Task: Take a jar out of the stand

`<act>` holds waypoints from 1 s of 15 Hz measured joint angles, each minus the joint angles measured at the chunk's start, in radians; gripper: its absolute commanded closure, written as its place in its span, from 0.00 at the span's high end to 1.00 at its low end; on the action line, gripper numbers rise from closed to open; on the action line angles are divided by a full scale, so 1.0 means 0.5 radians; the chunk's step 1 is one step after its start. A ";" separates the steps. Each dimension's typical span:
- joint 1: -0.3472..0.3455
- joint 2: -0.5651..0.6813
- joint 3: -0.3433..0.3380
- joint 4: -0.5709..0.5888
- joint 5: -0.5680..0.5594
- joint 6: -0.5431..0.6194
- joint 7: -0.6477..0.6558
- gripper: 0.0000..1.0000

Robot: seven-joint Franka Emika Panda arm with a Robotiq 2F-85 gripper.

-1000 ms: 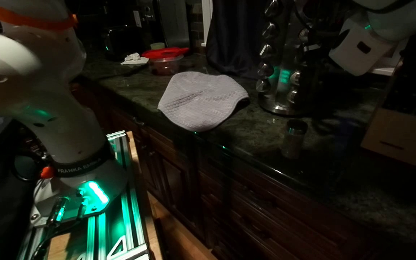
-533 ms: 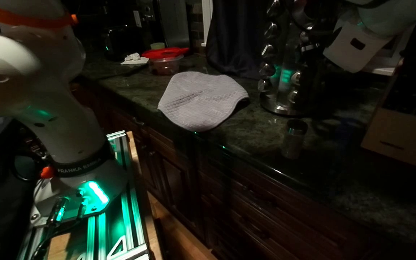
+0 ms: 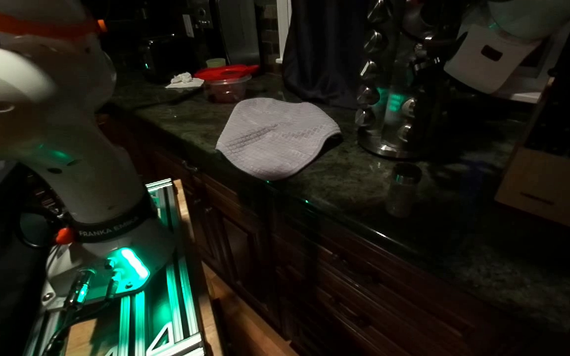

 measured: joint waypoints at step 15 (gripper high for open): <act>-0.047 -0.013 -0.018 -0.020 0.057 -0.012 -0.009 0.25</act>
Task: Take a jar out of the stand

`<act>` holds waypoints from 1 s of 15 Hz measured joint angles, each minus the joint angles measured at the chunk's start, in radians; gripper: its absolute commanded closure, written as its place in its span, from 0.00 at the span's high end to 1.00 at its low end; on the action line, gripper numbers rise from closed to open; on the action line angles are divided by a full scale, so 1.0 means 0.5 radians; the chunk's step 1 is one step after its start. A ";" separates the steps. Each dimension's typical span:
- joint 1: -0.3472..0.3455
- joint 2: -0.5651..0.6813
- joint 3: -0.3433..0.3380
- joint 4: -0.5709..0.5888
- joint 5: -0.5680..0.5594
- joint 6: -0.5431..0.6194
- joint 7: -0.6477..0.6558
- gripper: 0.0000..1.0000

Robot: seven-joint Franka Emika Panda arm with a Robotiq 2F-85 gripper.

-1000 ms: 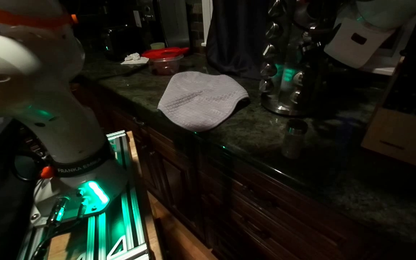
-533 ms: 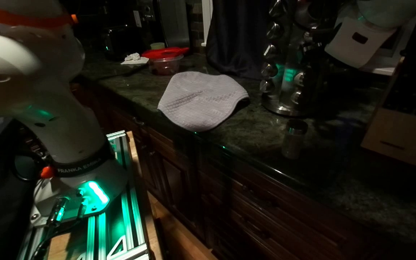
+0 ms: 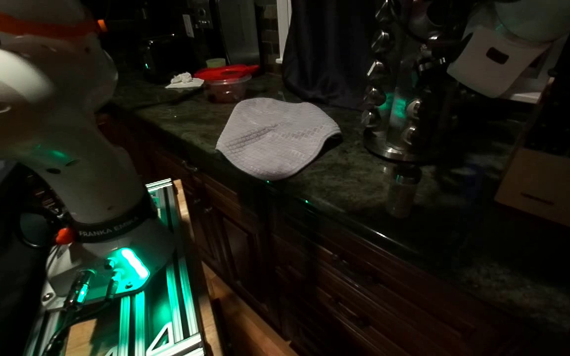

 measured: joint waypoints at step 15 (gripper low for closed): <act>-0.001 -0.024 0.001 -0.029 -0.009 0.155 0.083 0.25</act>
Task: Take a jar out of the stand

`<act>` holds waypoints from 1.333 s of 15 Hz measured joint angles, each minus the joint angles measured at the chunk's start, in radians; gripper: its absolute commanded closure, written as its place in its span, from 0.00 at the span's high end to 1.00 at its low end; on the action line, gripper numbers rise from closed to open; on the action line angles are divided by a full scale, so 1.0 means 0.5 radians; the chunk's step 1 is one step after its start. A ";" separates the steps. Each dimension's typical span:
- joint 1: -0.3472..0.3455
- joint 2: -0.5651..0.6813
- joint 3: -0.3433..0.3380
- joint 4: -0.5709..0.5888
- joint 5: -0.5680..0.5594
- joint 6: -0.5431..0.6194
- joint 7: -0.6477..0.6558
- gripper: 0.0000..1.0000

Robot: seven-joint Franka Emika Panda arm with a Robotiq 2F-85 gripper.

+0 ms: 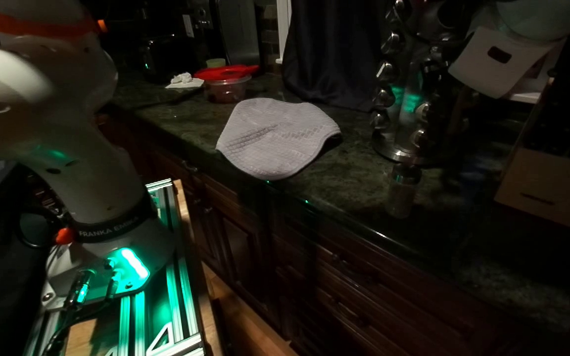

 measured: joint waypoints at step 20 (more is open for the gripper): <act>0.052 -0.060 0.029 0.000 -0.288 0.286 0.121 0.25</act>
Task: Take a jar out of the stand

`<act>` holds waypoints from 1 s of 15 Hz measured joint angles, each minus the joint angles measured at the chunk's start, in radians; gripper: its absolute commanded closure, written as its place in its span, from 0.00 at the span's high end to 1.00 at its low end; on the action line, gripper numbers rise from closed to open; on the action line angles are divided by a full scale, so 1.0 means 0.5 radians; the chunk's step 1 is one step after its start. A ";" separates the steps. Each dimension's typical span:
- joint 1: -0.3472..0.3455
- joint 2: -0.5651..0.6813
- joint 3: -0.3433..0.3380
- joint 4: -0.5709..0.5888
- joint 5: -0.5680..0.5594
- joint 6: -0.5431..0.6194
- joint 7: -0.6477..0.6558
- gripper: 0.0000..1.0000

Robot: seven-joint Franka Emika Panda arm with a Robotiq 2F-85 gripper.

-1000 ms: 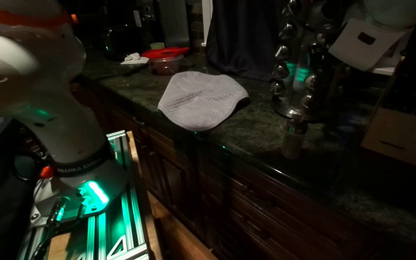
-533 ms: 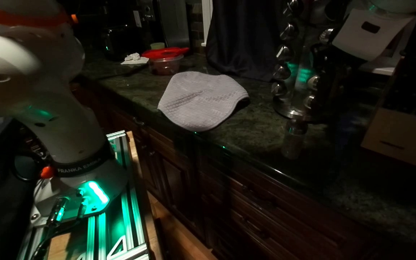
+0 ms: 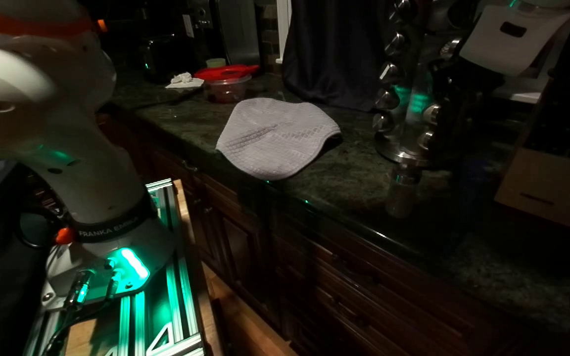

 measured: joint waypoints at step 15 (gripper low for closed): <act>0.006 -0.007 0.014 0.019 -0.110 0.034 0.076 0.67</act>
